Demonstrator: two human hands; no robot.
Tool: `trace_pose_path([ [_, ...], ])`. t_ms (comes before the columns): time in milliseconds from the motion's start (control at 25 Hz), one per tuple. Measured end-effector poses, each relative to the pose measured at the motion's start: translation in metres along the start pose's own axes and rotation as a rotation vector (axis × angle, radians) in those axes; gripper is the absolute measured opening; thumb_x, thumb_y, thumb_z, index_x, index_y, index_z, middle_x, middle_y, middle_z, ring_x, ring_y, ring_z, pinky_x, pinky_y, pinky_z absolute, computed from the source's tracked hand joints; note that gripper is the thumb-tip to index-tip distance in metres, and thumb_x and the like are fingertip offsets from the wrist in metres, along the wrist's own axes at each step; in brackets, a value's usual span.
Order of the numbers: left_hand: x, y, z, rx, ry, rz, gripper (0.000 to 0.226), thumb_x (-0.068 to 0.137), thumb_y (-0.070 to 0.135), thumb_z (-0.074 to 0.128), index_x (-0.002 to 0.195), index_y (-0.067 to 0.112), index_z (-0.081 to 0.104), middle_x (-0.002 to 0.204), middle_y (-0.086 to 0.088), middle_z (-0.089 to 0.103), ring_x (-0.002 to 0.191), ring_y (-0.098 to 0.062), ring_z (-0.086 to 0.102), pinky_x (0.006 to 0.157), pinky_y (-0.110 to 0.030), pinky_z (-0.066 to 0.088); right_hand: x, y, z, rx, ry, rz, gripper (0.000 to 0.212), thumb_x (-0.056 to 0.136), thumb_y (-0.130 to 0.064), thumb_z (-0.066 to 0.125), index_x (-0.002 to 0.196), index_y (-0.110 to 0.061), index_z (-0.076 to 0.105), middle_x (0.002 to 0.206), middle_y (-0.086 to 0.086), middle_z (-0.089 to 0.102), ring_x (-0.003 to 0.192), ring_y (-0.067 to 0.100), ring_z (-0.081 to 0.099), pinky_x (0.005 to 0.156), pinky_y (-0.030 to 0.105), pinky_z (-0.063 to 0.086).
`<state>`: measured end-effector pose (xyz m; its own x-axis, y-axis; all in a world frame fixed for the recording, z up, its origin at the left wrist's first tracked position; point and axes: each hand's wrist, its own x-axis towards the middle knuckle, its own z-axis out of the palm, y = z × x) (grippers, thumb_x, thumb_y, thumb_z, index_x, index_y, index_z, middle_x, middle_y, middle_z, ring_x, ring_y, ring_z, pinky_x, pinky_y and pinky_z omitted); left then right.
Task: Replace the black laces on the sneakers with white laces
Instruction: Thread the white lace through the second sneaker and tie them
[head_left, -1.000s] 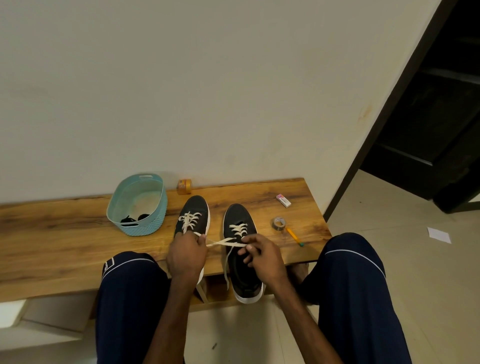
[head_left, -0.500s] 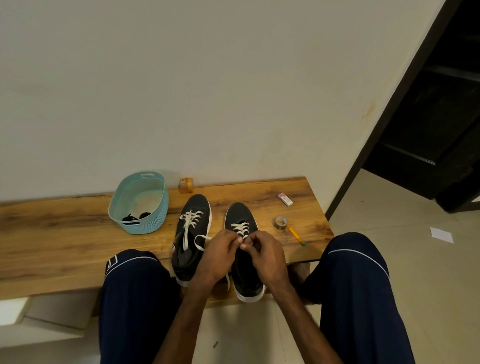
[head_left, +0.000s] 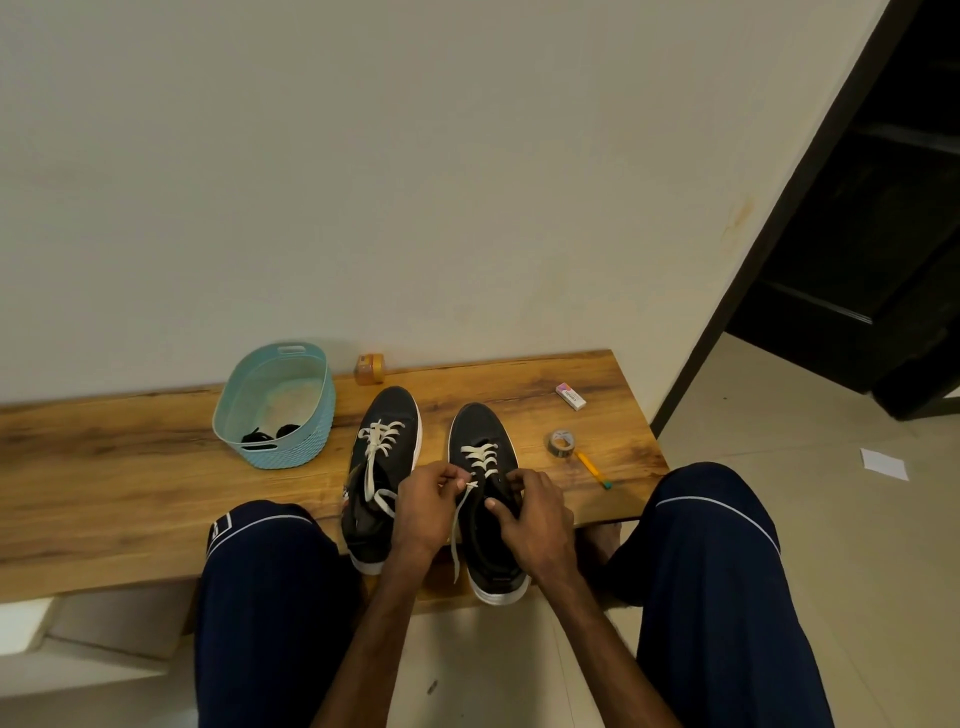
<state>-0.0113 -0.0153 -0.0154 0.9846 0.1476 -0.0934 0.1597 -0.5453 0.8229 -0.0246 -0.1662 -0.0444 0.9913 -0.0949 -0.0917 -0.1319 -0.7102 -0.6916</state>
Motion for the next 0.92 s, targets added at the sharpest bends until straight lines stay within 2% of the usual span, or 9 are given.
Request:
trace_pose_path([
  [160, 0.000, 0.004, 0.010, -0.013, 0.022, 0.004, 0.009, 0.090, 0.012, 0.069, 0.094, 0.019, 0.074, 0.089, 0.009, 0.071, 0.087, -0.002, 0.065, 0.080, -0.021, 0.053, 0.004, 0.000, 0.007, -0.160, 0.052, -0.047, 0.024, 0.100, -0.040, 0.051, 0.121, -0.028, 0.054, 0.121, -0.009, 0.056, 0.116, 0.013, 0.052, 0.106, 0.043, 0.034],
  [240, 0.000, 0.005, 0.017, 0.038, 0.040, 0.031, 0.008, 0.089, 0.015, 0.071, 0.095, 0.020, 0.074, 0.092, 0.009, 0.072, 0.089, -0.003, 0.065, 0.082, -0.020, 0.052, 0.006, 0.000, 0.010, -0.234, 0.041, -0.056, 0.020, 0.104, -0.034, 0.042, 0.120, -0.029, 0.053, 0.120, -0.010, 0.057, 0.116, 0.012, 0.053, 0.109, 0.047, 0.027],
  [320, 0.001, 0.006, 0.025, 0.106, 0.056, 0.060, 0.008, 0.090, 0.015, 0.070, 0.096, 0.019, 0.073, 0.097, 0.008, 0.072, 0.092, -0.005, 0.065, 0.082, -0.017, 0.048, 0.008, 0.003, 0.014, -0.191, 0.045, -0.041, 0.021, 0.105, -0.029, 0.037, 0.118, -0.029, 0.054, 0.118, -0.010, 0.059, 0.115, 0.011, 0.053, 0.111, 0.049, 0.023],
  [440, 0.002, 0.006, 0.035, 0.207, 0.075, 0.082, 0.009, 0.091, 0.013, 0.066, 0.097, 0.018, 0.070, 0.103, 0.003, 0.068, 0.096, -0.011, 0.063, 0.082, -0.016, 0.042, 0.014, 0.006, 0.016, -0.027, 0.062, 0.025, 0.021, 0.105, -0.026, 0.038, 0.115, -0.027, 0.057, 0.115, -0.009, 0.060, 0.112, 0.011, 0.054, 0.111, 0.052, 0.025],
  [520, 0.002, 0.007, 0.041, 0.242, 0.080, 0.095, 0.010, 0.092, 0.014, 0.064, 0.099, 0.019, 0.069, 0.105, 0.002, 0.066, 0.096, -0.013, 0.063, 0.085, -0.021, 0.046, 0.015, 0.008, 0.019, 0.022, 0.070, 0.046, 0.021, 0.104, -0.026, 0.040, 0.113, -0.027, 0.058, 0.114, -0.009, 0.060, 0.110, 0.012, 0.055, 0.110, 0.052, 0.027],
  [640, 0.001, 0.008, 0.048, 0.354, 0.116, 0.097, 0.014, 0.093, 0.024, 0.060, 0.104, 0.024, 0.068, 0.108, 0.005, 0.065, 0.099, -0.013, 0.062, 0.085, -0.029, 0.050, 0.016, 0.011, 0.021, 0.058, 0.066, 0.049, 0.019, 0.104, -0.026, 0.041, 0.112, -0.027, 0.059, 0.112, -0.011, 0.060, 0.108, 0.011, 0.054, 0.109, 0.052, 0.028],
  [920, 0.001, 0.007, 0.055, 0.403, 0.171, 0.069, 0.017, 0.095, 0.031, 0.055, 0.105, 0.025, 0.067, 0.106, 0.007, 0.064, 0.100, -0.011, 0.059, 0.082, -0.028, 0.047, 0.016, 0.014, 0.022, 0.076, 0.048, 0.038, 0.017, 0.104, -0.027, 0.043, 0.111, -0.026, 0.059, 0.110, -0.011, 0.058, 0.106, 0.010, 0.053, 0.105, 0.045, 0.029],
])
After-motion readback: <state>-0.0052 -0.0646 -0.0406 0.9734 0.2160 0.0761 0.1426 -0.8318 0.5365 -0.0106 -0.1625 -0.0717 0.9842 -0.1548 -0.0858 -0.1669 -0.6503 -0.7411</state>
